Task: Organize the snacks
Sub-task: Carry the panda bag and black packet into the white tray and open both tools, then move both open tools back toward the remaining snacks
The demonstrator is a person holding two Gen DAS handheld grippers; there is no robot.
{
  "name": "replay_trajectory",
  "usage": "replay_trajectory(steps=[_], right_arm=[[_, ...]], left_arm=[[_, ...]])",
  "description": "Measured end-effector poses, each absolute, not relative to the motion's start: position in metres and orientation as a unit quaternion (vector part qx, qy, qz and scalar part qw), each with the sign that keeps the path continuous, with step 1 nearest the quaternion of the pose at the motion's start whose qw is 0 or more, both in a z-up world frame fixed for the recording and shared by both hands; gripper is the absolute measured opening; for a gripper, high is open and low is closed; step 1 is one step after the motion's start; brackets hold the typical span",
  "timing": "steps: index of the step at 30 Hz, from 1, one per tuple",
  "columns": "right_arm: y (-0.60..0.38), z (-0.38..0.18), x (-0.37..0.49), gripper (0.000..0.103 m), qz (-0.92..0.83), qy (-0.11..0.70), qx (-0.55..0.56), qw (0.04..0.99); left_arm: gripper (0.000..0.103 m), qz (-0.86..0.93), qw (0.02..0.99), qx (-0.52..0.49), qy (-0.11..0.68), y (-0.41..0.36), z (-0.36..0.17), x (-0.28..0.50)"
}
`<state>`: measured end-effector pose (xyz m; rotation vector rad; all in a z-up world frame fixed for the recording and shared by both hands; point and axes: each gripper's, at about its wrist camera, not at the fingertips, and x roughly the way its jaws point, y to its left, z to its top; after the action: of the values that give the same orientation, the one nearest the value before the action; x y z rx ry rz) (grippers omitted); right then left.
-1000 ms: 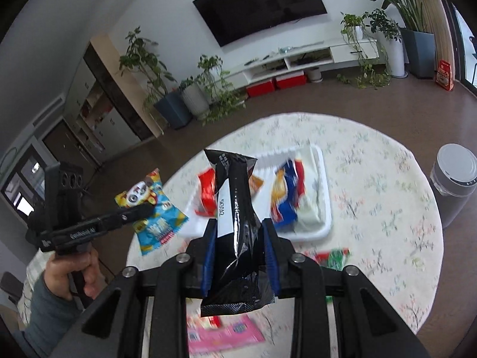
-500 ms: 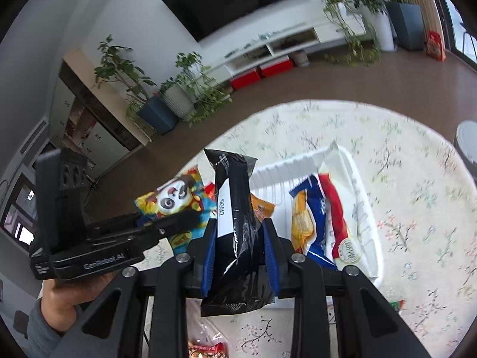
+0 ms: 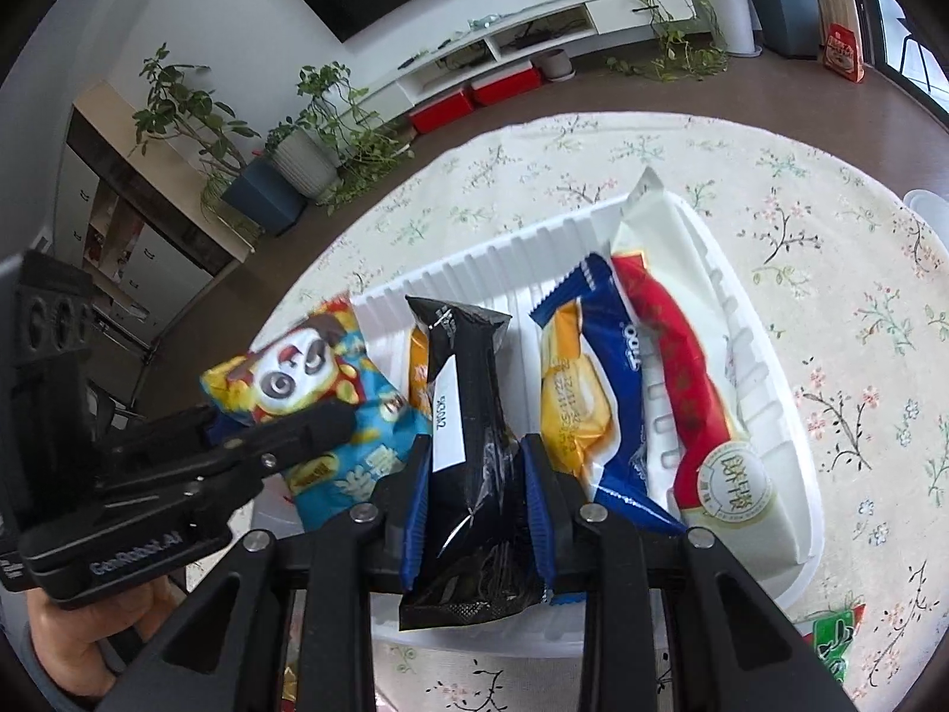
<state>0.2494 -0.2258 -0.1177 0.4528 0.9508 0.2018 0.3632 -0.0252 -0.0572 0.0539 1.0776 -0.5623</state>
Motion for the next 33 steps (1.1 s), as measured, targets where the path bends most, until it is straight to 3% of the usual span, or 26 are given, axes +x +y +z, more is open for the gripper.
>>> replay_trajectory(steps=[15,19,28,31,33], right_arm=[[-0.214,-0.123,0.248,0.036,0.095,0.464,0.198,0.858],[-0.215,-0.117,0.241,0.045,0.093,0.455,0.199,0.863],[-0.232,-0.080,0.199,0.055,0.100,0.407,0.202,0.885],[-0.240,-0.066,0.176,0.069,0.114,0.386,0.208,0.892],[-0.246,-0.059,0.157,0.077,0.119,0.370,0.209,0.897]], left_arm=[[0.056,-0.254,0.827,0.035,0.500,-0.027,-0.062,0.357],[0.061,-0.249,0.833,0.032,0.493,-0.022,-0.056,0.349],[0.071,-0.245,0.852,0.006,0.463,0.004,-0.030,0.308],[0.085,-0.236,0.863,-0.019,0.446,0.024,-0.021,0.283],[0.103,-0.216,0.870,-0.035,0.441,0.039,-0.019,0.264]])
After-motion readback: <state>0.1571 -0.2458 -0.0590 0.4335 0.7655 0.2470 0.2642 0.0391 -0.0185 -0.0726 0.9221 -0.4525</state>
